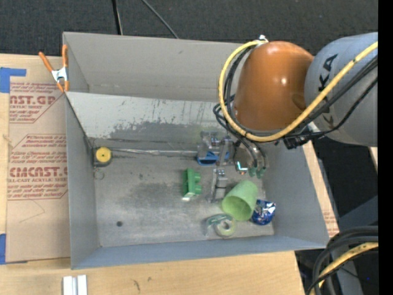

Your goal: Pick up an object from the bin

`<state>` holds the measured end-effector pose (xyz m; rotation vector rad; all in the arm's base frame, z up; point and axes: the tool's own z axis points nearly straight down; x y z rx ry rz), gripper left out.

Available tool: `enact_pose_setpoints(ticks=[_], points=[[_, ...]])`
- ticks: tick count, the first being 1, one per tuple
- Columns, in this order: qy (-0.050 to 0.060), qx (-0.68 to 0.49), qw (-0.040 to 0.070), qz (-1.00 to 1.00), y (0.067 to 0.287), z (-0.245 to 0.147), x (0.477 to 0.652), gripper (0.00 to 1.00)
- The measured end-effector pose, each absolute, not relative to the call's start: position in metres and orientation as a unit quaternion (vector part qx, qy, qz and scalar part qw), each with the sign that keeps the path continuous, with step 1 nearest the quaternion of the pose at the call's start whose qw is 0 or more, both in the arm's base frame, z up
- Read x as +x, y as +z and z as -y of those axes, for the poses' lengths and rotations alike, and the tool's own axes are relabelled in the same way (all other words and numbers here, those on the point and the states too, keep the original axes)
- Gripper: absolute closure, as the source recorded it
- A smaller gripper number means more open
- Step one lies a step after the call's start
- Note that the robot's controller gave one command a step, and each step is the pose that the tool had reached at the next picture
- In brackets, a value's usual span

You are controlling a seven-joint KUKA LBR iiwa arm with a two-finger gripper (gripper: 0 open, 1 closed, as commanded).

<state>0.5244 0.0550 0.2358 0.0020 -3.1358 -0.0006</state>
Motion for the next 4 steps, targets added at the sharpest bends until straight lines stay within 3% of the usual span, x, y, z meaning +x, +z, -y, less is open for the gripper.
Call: enact_pose_setpoints(ticks=[1, 2, 3, 4], points=[[0.0, -0.007, 0.003, 1.0, 0.092, -0.06, 0.545, 0.0], [0.0, 0.039, -0.001, 0.999, 0.069, -0.045, 0.569, 0.0], [0.0, 0.135, -0.001, 0.991, 0.07, -0.049, 0.573, 0.0], [0.0, 0.257, -0.005, 0.966, 0.203, -0.074, 0.582, 0.0]])
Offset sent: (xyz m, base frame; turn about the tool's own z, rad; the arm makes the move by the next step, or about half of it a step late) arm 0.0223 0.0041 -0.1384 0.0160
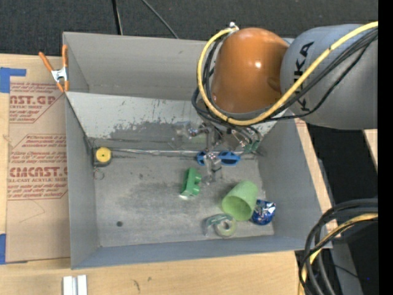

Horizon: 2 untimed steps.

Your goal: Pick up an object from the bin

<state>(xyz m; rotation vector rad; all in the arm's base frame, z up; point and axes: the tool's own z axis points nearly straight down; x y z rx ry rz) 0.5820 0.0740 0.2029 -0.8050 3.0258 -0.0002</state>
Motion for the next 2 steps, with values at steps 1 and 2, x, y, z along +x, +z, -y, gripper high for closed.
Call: enact_pose_setpoints(ticks=[1, 2], points=[[0.001, -0.387, -0.002, -0.922, 0.1038, -0.047, 0.5701, 0.0], [0.001, -0.387, 0.001, -0.922, 0.1058, -0.0479, 0.5713, 1.0]])
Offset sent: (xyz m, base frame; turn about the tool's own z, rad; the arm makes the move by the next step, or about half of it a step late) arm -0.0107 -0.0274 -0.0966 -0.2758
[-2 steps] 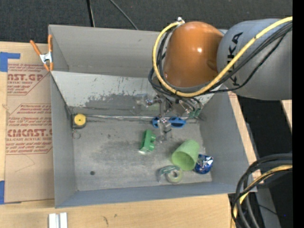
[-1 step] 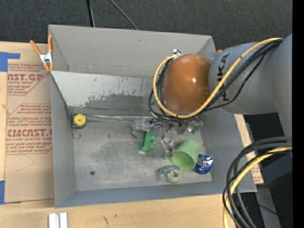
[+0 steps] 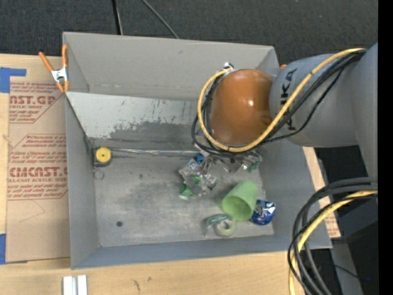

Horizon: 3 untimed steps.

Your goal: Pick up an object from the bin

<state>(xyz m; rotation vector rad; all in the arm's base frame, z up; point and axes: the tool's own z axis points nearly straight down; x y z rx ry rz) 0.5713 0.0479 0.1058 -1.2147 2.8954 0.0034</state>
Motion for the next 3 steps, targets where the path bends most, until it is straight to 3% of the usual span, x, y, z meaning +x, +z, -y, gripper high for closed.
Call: enact_pose_setpoints(ticks=[1, 2, 3], points=[[0.001, -0.387, 0.001, -0.922, 0.1058, -0.0479, 0.5713, 0.0], [0.001, -0.387, 0.001, -0.922, 0.1058, -0.0479, 0.5713, 1.0], [0.001, -0.387, 0.001, -0.922, 0.1058, -0.048, 0.5713, 0.0]])
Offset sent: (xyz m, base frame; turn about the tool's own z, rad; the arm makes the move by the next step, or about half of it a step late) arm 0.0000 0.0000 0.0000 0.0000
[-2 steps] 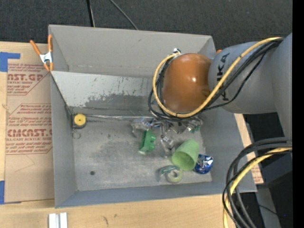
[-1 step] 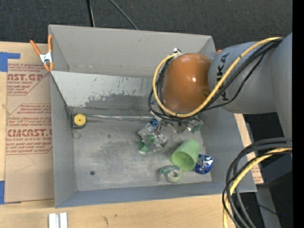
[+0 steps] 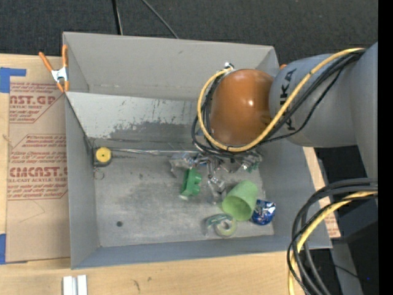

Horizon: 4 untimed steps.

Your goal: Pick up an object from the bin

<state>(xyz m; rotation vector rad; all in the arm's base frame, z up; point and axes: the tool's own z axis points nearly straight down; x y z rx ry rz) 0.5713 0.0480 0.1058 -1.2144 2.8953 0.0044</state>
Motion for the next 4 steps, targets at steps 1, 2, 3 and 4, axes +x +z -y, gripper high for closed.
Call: enact_pose_setpoints(ticks=[1, 2, 3, 4], points=[[0.001, -0.387, 0.001, -0.922, 0.1058, -0.048, 0.5713, 1.0], [0.001, -0.387, 0.001, -0.922, 0.1058, -0.0481, 0.5713, 0.0], [0.002, -0.387, 0.001, -0.922, 0.1058, -0.0481, 0.5713, 1.0], [0.002, -0.387, 0.001, -0.922, 0.1057, -0.0481, 0.5713, 0.0]])
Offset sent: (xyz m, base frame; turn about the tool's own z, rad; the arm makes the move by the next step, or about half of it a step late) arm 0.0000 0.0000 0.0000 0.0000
